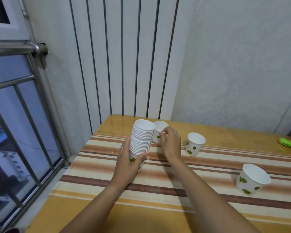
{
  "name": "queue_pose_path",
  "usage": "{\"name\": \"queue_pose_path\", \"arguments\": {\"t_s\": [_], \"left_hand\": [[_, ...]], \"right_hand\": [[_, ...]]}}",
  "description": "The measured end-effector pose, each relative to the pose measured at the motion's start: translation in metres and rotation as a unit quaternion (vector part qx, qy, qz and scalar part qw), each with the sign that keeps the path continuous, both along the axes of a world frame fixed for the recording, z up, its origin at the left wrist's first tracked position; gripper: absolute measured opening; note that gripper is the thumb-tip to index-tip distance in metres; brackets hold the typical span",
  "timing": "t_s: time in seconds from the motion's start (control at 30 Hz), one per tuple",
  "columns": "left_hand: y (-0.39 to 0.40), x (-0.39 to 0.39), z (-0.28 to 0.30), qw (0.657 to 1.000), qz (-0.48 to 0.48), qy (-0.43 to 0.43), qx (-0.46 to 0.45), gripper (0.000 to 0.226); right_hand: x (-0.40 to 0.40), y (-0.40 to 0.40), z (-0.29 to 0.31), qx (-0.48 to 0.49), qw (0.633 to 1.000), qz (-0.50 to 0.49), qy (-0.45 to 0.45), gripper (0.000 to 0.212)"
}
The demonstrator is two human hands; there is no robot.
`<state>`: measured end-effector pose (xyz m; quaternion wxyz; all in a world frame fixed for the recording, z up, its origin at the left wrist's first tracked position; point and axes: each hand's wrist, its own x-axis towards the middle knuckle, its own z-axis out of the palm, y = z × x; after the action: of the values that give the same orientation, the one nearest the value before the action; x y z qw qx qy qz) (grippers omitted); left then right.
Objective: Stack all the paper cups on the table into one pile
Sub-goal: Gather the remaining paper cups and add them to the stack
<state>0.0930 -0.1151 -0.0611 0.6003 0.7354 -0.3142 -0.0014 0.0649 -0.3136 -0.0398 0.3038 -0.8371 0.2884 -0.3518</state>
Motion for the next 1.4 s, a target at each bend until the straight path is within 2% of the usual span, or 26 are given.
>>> {"name": "queue_pose_path", "arguments": {"t_s": [0.37,0.67,0.87,0.93,1.03,1.2,1.4], "left_hand": [[0.006,-0.018,0.004,0.999,0.015,0.006,-0.036,0.082],[0.011,-0.035,0.005,0.999,0.027,0.002,-0.038,0.076],[0.015,-0.05,0.01,0.998,0.03,0.011,-0.057,0.071],[0.018,-0.051,0.01,0.998,0.032,0.01,-0.056,0.072],[0.019,-0.053,0.012,0.999,0.016,-0.006,-0.044,0.076],[0.016,-0.06,0.016,0.999,-0.004,-0.014,-0.044,0.077],[0.015,-0.064,0.016,0.999,-0.015,-0.004,-0.051,0.076]], "right_hand": [[-0.04,0.03,0.067,-0.051,0.978,0.029,-0.2,0.009],[-0.079,0.044,0.094,-0.112,0.959,0.061,-0.252,0.024],[-0.091,0.05,0.092,-0.092,0.968,0.164,-0.165,0.016],[-0.096,0.051,0.091,-0.074,0.968,0.181,-0.157,0.021],[-0.102,0.055,0.094,-0.058,0.969,0.167,-0.174,0.034],[-0.101,0.064,0.102,-0.084,0.962,0.154,-0.209,0.032],[-0.104,0.068,0.081,-0.11,0.971,0.18,-0.114,0.048]]}}
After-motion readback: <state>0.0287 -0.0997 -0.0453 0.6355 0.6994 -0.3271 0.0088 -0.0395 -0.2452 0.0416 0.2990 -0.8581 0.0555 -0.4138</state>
